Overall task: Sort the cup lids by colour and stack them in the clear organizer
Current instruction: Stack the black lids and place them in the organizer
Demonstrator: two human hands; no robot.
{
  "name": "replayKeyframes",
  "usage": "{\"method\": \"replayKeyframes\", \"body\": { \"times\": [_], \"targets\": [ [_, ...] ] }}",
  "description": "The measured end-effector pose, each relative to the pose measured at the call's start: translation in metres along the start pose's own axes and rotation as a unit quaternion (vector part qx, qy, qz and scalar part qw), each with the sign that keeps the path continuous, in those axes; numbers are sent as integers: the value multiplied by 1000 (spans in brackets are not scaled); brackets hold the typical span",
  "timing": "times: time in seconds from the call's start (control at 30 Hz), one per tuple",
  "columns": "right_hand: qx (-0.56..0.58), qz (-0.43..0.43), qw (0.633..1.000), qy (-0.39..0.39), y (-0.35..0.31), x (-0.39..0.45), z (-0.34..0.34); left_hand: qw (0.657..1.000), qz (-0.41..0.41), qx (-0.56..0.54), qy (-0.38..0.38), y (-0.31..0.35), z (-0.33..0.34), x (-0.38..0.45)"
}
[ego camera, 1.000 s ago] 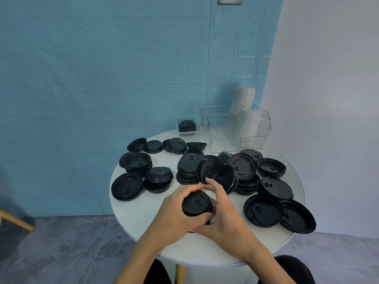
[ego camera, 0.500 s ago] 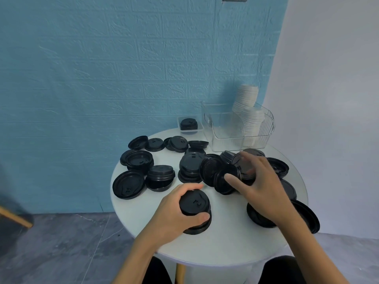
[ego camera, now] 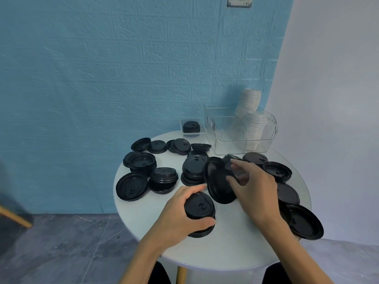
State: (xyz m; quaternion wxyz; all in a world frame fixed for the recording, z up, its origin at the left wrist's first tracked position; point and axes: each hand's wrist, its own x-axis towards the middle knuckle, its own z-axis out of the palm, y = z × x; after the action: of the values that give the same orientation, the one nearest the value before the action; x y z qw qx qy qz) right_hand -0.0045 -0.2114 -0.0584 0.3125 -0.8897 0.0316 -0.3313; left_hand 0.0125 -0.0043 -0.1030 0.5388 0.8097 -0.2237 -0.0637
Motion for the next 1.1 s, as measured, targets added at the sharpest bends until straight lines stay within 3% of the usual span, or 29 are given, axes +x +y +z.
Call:
{"method": "replayKeyframes", "body": {
  "times": [0.1,0.2,0.4,0.57,0.77,0.9,0.97,1.03,1.1],
  "targets": [
    [57,-83,995,-8,-12,-15,8,1000,-7,-22,12,0,1,1],
    [103,-108,988,-45,-17,-30,17,999,-15,-39,16,0,2,1],
    [236,-72,951,-183,-22,-46,28,1000,13,-23,11,-3,0,2],
    [226,-93,944,-221,-17,-49,32,999,29,-10,16,-5,0,3],
    [328,-36,902,-279,-13,-50,30,999,23,-31,-6,-7,0,3],
    [308,-43,903,-298,-18,-39,14,999,18,-34,-1,-4,2,2],
    [290,-44,929,-226,-13,-18,3,999,8,-38,4,-2,2,2],
    [185,-50,971,-143,4,11,-5,999,2,-33,7,-1,2,3],
    [34,-33,982,-182,22,36,-10,999,-4,-36,5,-2,2,3]
  ]
}}
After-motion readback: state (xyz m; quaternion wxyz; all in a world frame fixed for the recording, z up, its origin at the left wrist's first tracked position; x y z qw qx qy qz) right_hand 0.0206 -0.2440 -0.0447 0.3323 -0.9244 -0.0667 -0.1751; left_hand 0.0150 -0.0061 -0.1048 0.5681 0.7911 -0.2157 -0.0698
